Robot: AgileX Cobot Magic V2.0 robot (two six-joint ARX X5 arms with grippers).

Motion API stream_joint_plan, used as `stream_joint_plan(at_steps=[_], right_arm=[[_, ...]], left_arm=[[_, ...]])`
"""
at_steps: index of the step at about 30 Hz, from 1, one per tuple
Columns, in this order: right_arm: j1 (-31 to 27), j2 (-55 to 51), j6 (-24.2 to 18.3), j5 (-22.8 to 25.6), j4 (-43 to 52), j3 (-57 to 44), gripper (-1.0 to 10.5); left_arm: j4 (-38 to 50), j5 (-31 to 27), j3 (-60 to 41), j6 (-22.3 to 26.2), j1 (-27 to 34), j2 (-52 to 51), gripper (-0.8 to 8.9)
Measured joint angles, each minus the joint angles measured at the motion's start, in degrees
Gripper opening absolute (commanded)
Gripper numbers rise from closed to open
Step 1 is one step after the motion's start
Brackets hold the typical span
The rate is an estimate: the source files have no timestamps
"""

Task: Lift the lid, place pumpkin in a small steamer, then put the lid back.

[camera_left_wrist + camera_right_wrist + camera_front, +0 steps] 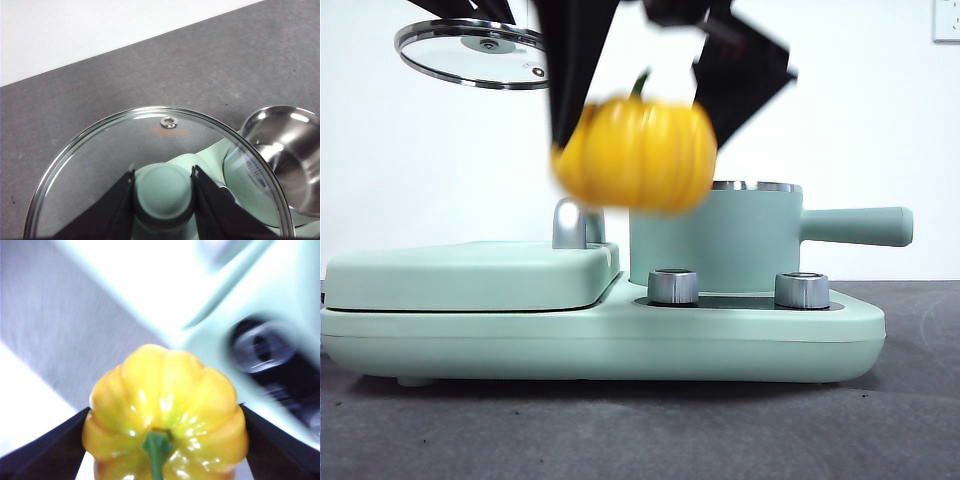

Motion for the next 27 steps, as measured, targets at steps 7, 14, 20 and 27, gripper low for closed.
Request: stream_joint_plan(at_steps=[7,14,20,27], right_arm=[[-14.4,4.0,-8.6,0.1,-3.9,16.4,3.2],[-23.2,15.0,-12.5,0.4,-5.5,27.6,3.2],[-24.4,20.7,-13.7,-0.7,-7.2,29.5,3.2],[-23.7,25.2,-14.2,-0.7,-8.1,29.5,3.2]], left_arm=[[0.0,0.0,0.0,0.4,0.5,0.0,0.18],[0.0,0.0,0.0,0.4,0.5,0.0,0.18],[-1.2,0.0,0.0,0.4,0.5,0.0,0.18],[-1.2,0.0,0.0,0.4,0.5,0.0,0.18]])
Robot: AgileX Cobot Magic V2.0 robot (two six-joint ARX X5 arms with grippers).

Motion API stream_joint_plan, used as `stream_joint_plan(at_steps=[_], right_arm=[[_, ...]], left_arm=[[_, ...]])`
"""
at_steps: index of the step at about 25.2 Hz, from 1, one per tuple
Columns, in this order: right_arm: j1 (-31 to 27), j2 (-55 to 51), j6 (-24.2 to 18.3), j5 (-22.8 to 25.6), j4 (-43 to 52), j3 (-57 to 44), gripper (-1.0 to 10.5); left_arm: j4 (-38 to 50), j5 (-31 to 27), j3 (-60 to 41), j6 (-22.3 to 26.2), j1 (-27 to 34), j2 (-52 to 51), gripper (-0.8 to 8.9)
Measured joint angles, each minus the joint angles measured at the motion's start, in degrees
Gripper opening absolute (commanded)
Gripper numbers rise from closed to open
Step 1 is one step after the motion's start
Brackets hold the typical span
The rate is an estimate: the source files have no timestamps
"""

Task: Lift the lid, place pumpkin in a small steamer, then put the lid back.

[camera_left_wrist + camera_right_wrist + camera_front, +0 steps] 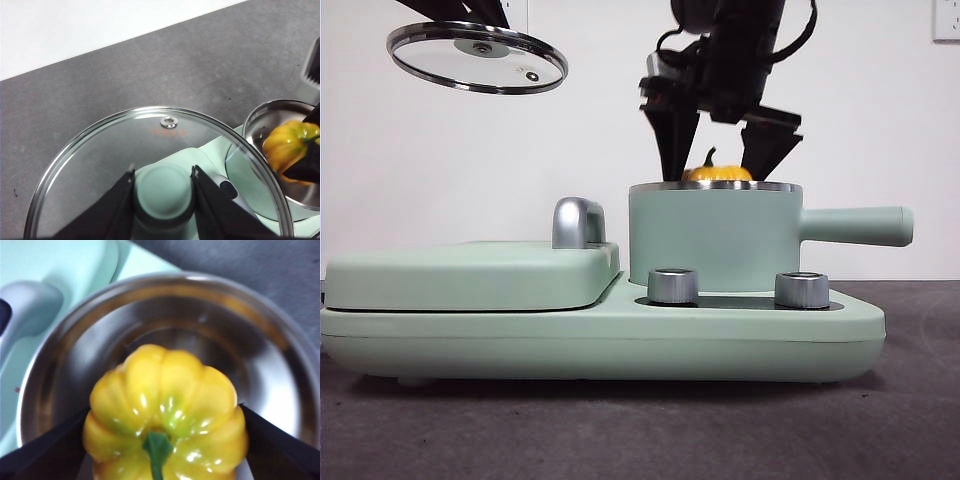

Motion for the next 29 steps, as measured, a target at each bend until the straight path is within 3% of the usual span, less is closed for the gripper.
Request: stream_joint_plan(at_steps=[21,23,26,29], right_arm=[[0.4,5.9,-0.5,0.4,-0.7,0.0,3.2],[0.4,5.9,-0.5,0.3,-0.3,0.0,3.6],[0.4,5.9,-0.5,0.3,-0.3,0.0,5.0],[0.4,5.7,-0.5,0.4,0.2,0.1,5.1]], left_arm=[[-0.2,0.0,0.0,0.0,0.0,0.0,0.18],[-0.2,0.0,0.0,0.0,0.0,0.0,0.18],[-0.2,0.0,0.0,0.0,0.0,0.0,0.18],[-0.2,0.0,0.0,0.0,0.0,0.0,0.18]])
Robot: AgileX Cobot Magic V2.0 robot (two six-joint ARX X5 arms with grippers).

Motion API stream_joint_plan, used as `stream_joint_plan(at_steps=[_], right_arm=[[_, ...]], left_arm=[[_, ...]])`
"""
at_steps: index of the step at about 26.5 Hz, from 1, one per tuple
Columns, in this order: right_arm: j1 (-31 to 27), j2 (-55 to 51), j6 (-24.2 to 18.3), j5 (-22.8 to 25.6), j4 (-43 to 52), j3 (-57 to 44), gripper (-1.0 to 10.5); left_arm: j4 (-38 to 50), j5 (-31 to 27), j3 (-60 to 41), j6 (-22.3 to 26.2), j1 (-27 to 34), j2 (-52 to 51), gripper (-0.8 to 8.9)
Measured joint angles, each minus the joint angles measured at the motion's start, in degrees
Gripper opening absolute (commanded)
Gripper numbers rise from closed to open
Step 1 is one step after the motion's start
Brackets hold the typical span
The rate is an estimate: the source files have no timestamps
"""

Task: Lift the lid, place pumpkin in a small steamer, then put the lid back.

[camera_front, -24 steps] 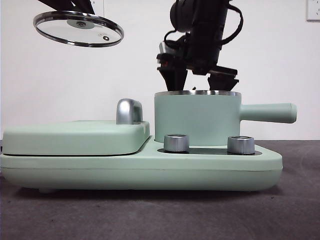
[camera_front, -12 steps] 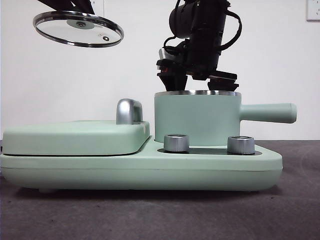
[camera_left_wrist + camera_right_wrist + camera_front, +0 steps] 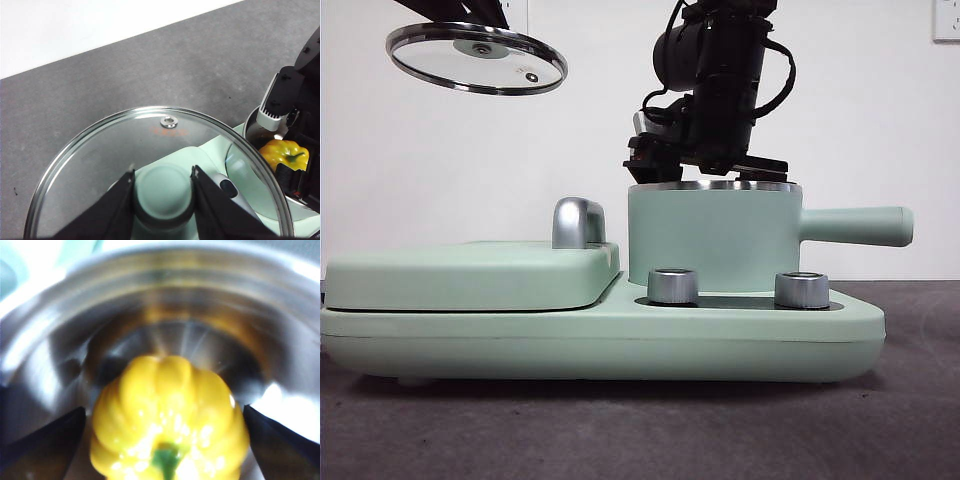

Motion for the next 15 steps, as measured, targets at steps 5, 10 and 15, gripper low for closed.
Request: stream_joint_plan(at_steps=[5,10,15], right_arm=[[0.0,-6.1,0.0,0.5,-2.2,1.8,5.1],[-0.1,-16.6,0.0,2.9,-8.9,2.0,5.0],[0.7,-27.9,0.0,5.8,-10.1,2.0,4.9]], left_arm=[[0.0,0.0,0.0,-0.2,0.0,0.0,0.18],[0.0,0.0,0.0,-0.8,0.0,0.0,0.18],[0.0,0.0,0.0,-0.9,-1.7,0.0,0.18]])
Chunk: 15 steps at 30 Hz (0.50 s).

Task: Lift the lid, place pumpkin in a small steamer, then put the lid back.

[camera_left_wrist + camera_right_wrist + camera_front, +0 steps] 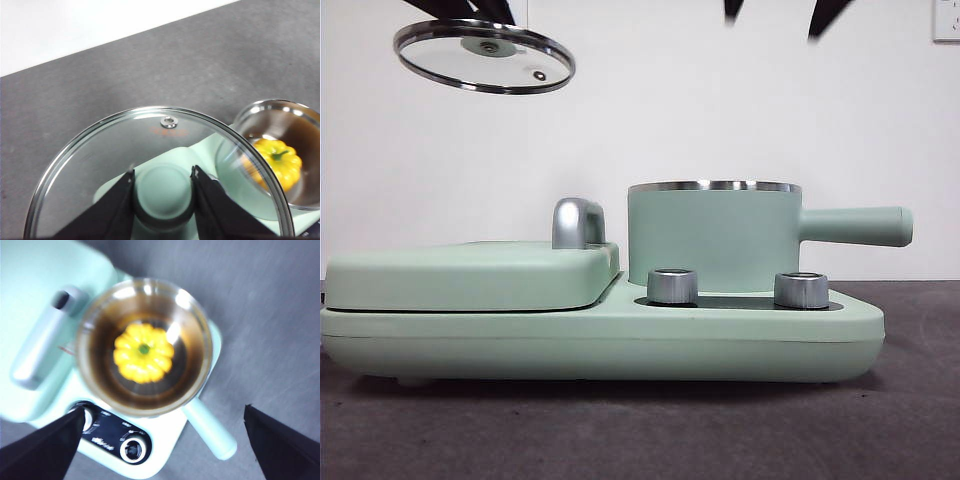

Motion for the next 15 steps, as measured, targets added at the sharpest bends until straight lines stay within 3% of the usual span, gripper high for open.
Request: stream_joint_plan(at_steps=[8,15], right_arm=[[4.5,-17.4,0.1,-0.1,0.0,-7.4,4.9],[9.9,-34.4,3.7,-0.2,4.4,-27.6,4.9]], left_arm=[[0.0,0.0,0.0,0.0,-5.0,0.0,0.18],[0.5,0.0,0.0,-0.2,-9.9,0.0,0.18]])
